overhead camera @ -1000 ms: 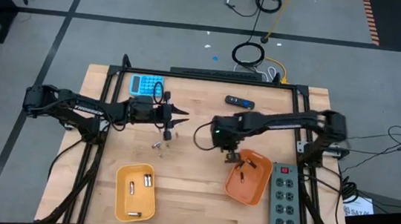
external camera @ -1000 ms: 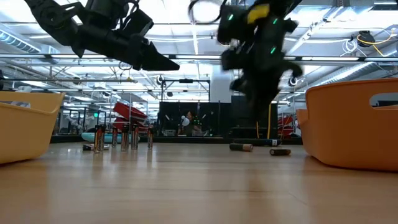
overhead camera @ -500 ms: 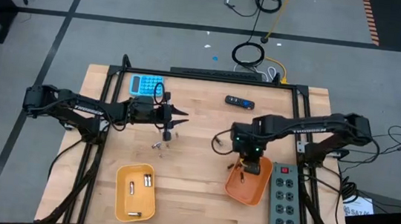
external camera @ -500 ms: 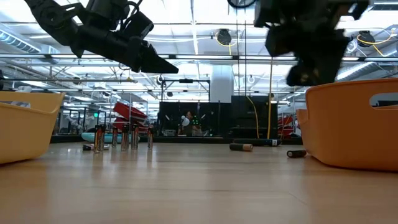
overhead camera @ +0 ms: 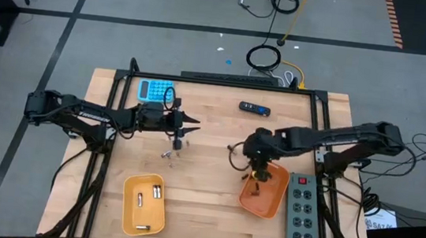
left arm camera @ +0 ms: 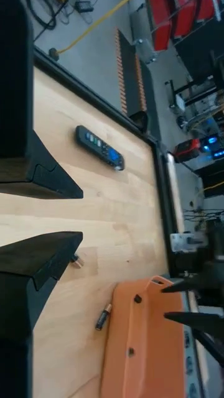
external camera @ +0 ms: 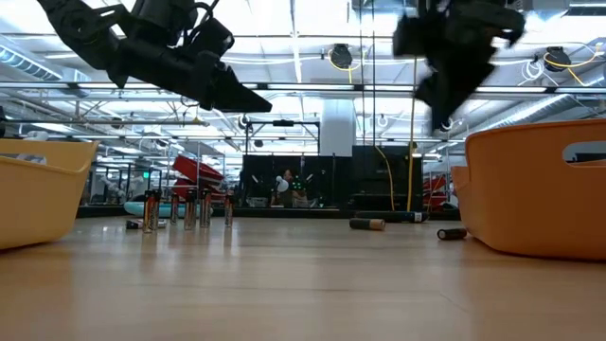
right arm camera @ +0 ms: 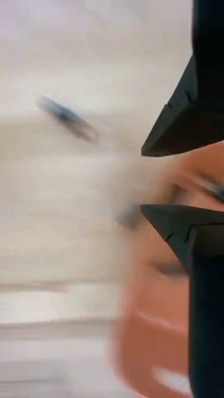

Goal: Sort batteries
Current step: Put the brown battery into the orange bin

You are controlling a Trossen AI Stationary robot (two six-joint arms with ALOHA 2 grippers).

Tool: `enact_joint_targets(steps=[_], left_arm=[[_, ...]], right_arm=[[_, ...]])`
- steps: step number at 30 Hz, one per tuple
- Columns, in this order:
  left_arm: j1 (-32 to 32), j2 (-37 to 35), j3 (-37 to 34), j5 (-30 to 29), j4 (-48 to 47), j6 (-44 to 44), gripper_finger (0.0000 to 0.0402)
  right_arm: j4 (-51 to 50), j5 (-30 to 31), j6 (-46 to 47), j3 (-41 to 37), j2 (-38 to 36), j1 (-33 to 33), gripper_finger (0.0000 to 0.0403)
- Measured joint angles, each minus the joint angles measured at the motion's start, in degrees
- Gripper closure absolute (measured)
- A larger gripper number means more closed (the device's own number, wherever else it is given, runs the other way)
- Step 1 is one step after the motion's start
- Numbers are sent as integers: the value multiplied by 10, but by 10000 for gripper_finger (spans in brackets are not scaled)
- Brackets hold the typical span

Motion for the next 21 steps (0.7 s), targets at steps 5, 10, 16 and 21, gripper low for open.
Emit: enact_joint_targets(steps=[5, 10, 16, 21], left_arm=[[22, 9, 83, 2, -146, -1, 297], [30, 69, 191, 68, -290, 31, 297], [30, 162, 289, 138, -347, 85, 296], [32, 234, 349, 144, -357, 105, 259]], right_arm=[[191, 127, -67, -97, -39, -1, 292], [444, 142, -70, -245, -102, -37, 300], [661, 218, -56, -360, -135, -39, 304], [672, 220, -50, -383, -154, -37, 305]])
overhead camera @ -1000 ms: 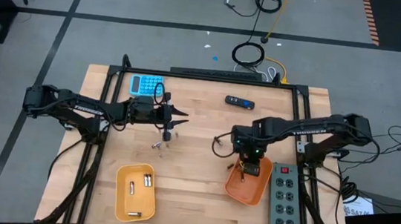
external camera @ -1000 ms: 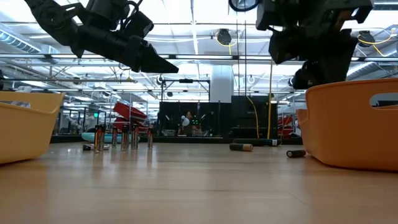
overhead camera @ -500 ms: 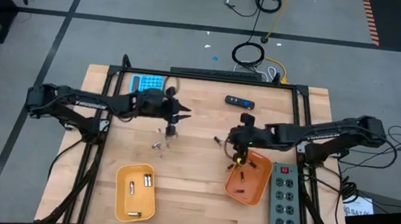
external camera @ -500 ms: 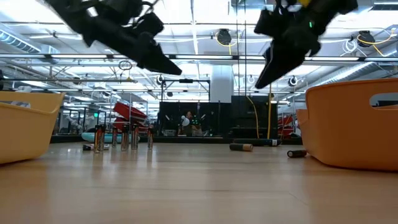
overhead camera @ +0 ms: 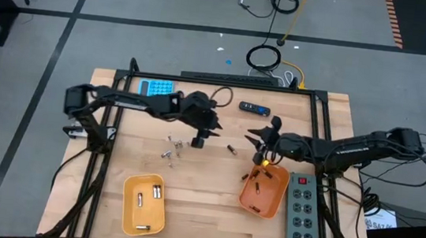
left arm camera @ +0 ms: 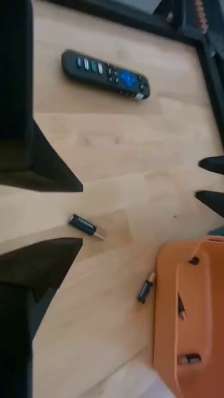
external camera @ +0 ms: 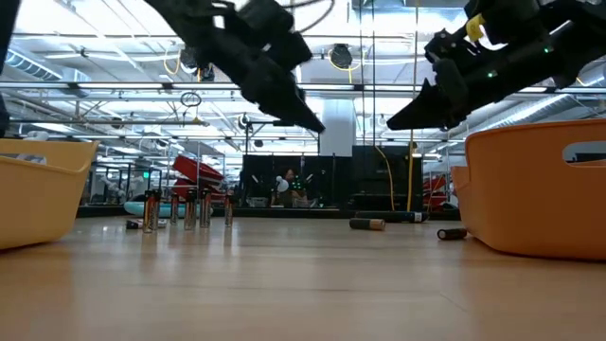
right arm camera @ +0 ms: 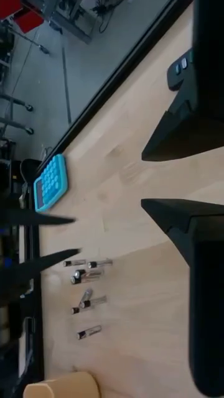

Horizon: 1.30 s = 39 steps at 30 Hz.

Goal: Sort batteries
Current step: Put the brown battery into the orange bin

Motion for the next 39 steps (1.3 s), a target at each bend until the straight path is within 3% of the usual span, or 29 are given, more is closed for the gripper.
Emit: enact_joint_targets(steps=[5, 9, 15, 19, 24, 28, 34, 39], left_arm=[[0, 70, 50, 5, 1, 7, 203], [1, 124, 98, 6, -23, 30, 195], [0, 194, 171, 23, -88, 50, 195], [-1, 219, 182, 59, -88, 66, 195], [-3, 242, 184, 86, -70, 92, 198], [-13, 258, 183, 81, -55, 137, 212], [-22, 276, 183, 15, -19, 156, 229], [-22, 292, 183, 16, -14, 169, 245]], right_arm=[[38, 0, 4, -18, -1, 12, 305], [35, -1, -7, -18, -1, 23, 305], [0, 1, -33, -18, -36, 39, 305], [-16, 17, -44, -23, -64, 48, 305], [59, 16, -56, -73, -73, 45, 305], [131, 15, -52, -104, -75, 42, 305], [138, -3, -32, -105, -72, 42, 305], [129, -1, -9, -105, -62, 47, 305]])
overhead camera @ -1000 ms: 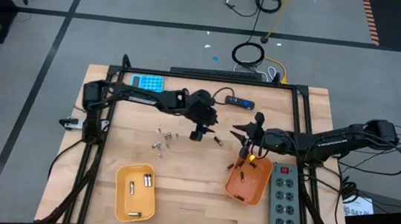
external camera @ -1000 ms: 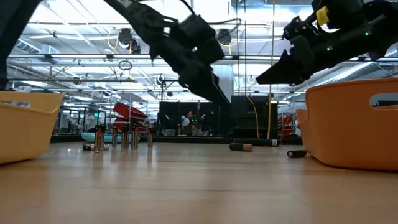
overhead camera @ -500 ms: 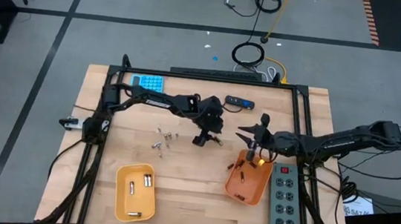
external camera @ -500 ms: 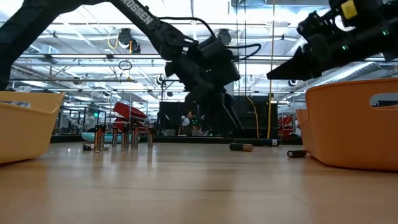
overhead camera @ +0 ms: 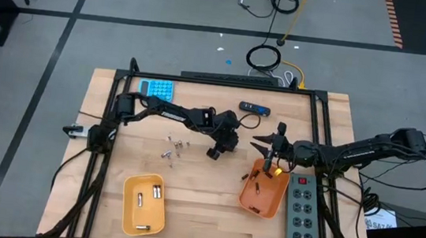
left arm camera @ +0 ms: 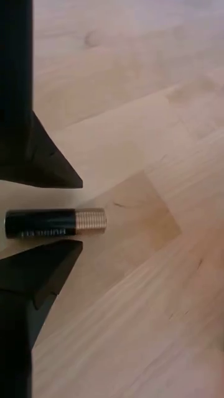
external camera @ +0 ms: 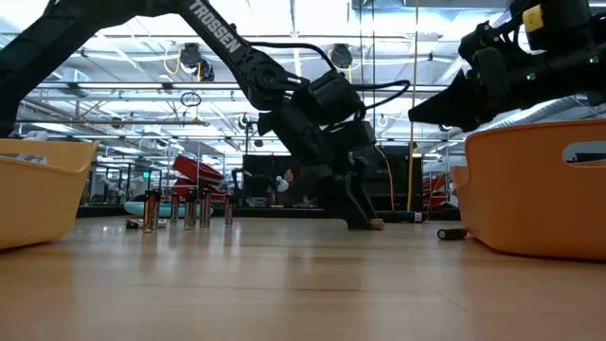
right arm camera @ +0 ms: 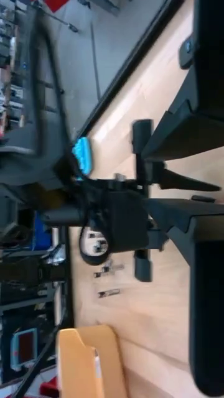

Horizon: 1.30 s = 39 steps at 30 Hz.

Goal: Sort batteries
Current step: Put the brown battery into the orange bin

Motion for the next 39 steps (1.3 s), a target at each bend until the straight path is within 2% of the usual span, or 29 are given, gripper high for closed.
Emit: enact_joint_targets(steps=[5, 10, 17, 23, 33, 39], left_arm=[[0, 4, 1, -5, -5, 0, 278], [-2, 4, 3, -22, -30, 0, 358], [-10, -11, 1, -45, -57, -34, 358], [-16, -67, -3, -125, -154, -42, 358], [-43, -187, -4, -150, -327, -153, 358], [-88, -307, -99, -147, -332, -257, 358]], right_arm=[[2, 0, 18, 0, 22, 9, 305], [24, 3, 21, 0, 36, 11, 305], [26, 4, 31, 0, 37, 12, 305], [20, 21, 32, 0, 37, 27, 305], [13, 34, 29, 0, 37, 37, 305], [5, 35, 19, 0, 36, 37, 305]])
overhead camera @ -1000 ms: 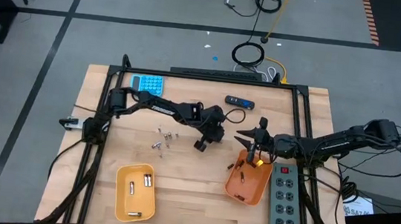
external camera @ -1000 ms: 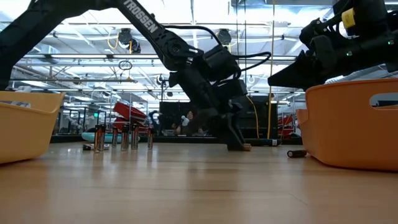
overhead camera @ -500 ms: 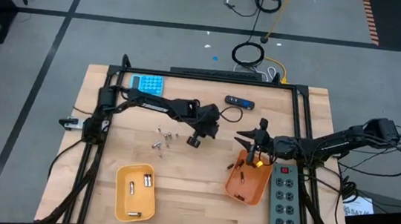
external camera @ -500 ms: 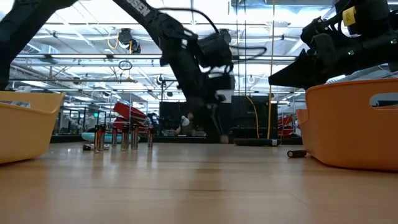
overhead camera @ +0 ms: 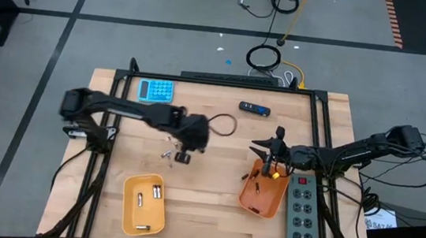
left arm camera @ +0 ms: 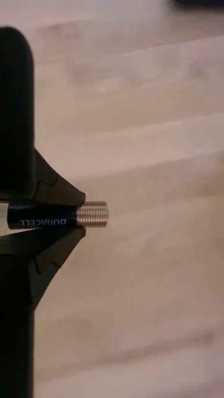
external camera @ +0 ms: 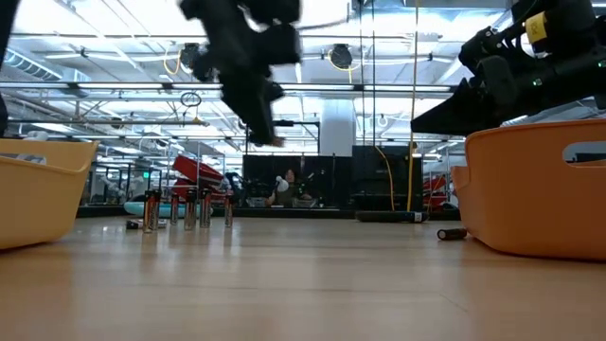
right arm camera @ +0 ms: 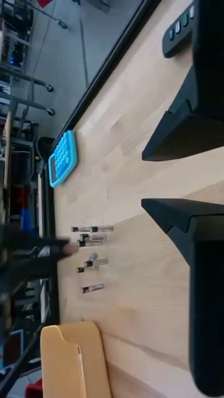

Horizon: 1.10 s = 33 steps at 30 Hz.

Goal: Sort batteries
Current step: Put the brown battery into the orange bin

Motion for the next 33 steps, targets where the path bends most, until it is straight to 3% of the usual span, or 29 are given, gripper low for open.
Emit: enact_joint_targets(steps=[9, 15, 18, 22, 25, 33], left_arm=[[-93, -192, -197, -14, 67, -220, 358], [-172, -271, -239, -9, 52, -331, 358], [-200, -280, -240, -15, 32, -371, 358], [-220, -271, -240, -25, -2, -409, 358], [-233, -260, -240, -25, -9, -430, 358], [-259, -226, -240, 21, -12, -496, 358]], right_arm=[[86, 17, -64, 0, -5, -12, 305], [115, 11, -110, 0, -5, -39, 305], [111, -3, -120, 0, -5, -61, 305], [112, -92, -119, 0, -5, -109, 305], [114, -122, -119, 0, -5, -138, 305], [133, -128, -136, 0, -5, -182, 305]])
